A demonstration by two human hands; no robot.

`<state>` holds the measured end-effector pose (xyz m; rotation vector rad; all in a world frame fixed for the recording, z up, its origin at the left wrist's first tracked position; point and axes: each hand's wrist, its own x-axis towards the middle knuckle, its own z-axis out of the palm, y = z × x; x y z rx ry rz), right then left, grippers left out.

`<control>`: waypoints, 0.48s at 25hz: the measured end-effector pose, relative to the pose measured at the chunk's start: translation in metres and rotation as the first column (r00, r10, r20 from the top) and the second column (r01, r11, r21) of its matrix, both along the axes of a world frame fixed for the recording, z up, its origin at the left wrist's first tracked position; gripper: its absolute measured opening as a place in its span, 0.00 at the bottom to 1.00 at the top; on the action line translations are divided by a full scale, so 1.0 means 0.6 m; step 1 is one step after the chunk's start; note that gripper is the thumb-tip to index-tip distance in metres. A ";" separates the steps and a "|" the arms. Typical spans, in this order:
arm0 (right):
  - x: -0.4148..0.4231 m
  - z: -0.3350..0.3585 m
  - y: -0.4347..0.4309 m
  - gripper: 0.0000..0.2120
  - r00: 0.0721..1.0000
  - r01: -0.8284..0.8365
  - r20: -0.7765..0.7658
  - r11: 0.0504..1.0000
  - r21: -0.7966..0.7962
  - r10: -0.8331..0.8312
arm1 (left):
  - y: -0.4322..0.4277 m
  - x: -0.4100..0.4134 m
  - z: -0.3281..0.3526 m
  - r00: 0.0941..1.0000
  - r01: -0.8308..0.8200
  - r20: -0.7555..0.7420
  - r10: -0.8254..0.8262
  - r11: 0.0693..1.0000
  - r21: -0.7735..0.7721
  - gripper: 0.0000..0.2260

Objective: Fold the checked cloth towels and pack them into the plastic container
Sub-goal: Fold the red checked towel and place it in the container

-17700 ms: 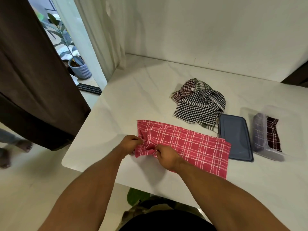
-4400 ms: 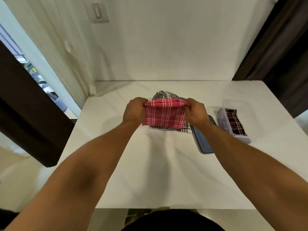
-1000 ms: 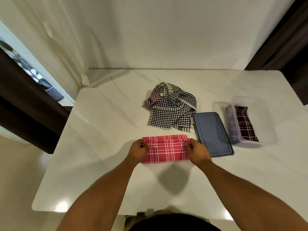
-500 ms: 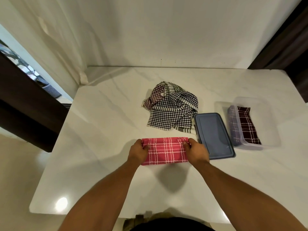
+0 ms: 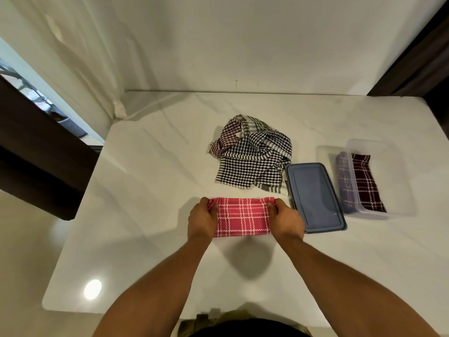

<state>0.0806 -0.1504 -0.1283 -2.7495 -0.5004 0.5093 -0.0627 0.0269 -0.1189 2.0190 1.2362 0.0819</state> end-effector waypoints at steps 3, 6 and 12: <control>-0.001 -0.001 0.005 0.21 1.000 0.000 0.003 1.000 -0.030 0.000 | 0.000 0.003 -0.002 0.997 0.017 -0.077 -0.016 1.000 0.011 0.12; -0.003 0.001 0.010 0.20 1.000 0.020 -0.001 0.998 -0.056 -0.020 | 0.002 0.010 -0.003 0.992 0.028 -0.128 -0.022 0.998 0.048 0.11; 0.003 -0.003 0.009 0.20 0.987 0.130 -0.085 0.989 -0.073 -0.136 | 0.005 0.000 -0.005 0.980 -0.063 -0.186 0.071 0.997 0.049 0.17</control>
